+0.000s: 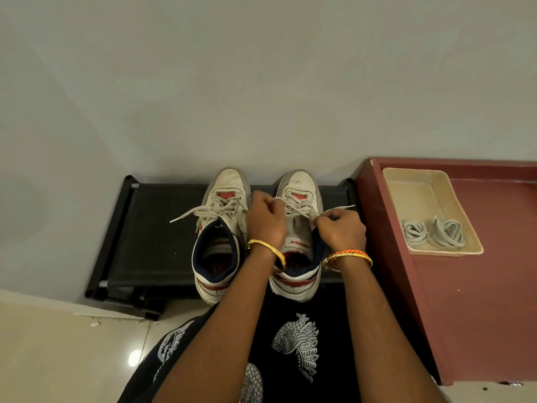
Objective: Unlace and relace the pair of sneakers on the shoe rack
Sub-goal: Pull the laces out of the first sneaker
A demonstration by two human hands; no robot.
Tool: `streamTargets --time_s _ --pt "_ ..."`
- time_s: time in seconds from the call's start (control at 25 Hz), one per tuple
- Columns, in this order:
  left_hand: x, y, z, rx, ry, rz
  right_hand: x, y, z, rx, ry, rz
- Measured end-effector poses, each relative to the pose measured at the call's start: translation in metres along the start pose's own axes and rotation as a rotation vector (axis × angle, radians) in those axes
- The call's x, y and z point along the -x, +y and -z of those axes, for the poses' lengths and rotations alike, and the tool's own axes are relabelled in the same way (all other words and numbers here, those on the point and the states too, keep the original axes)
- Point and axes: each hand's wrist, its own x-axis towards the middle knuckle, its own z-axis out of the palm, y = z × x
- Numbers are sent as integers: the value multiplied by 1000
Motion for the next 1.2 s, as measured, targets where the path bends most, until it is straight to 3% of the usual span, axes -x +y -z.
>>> streamTargets --time_s 0.08,0.12,0.16,0.2,0.32,0.4,0.52,0.8,0.92,1.04,1.12,1.2 --pt "-10 2 3 400 51 355 -2 1 -1 -24 -24 -4" --pt "-11 3 4 454 47 410 -3 2 -1 -29 -30 -2" --pt "-11 5 5 398 14 356 -3 2 -1 -30 -35 0" --pt "-9 5 6 228 -39 191 -4 3 -1 -31 -38 3" --pt "7 5 7 -606 -152 -471 -6 5 1 -31 -60 16" --pt "11 10 5 -890 -253 -560 -8 6 1 -27 -85 28" --pt "11 9 -1 -956 -299 -546 -11 7 0 -33 -94 33" --pt "8 5 3 -472 -125 -389 -11 9 -1 -57 -102 41" --pt "2 18 19 62 -21 -225 -12 10 -2 -61 -93 29" --pt "-8 26 43 684 160 97 -12 10 -2 -72 -94 18" --pt "-15 23 51 975 143 214 -12 9 -2 -85 -111 5" --pt "-12 27 50 1028 26 236 -12 9 -2 -102 -125 -6"
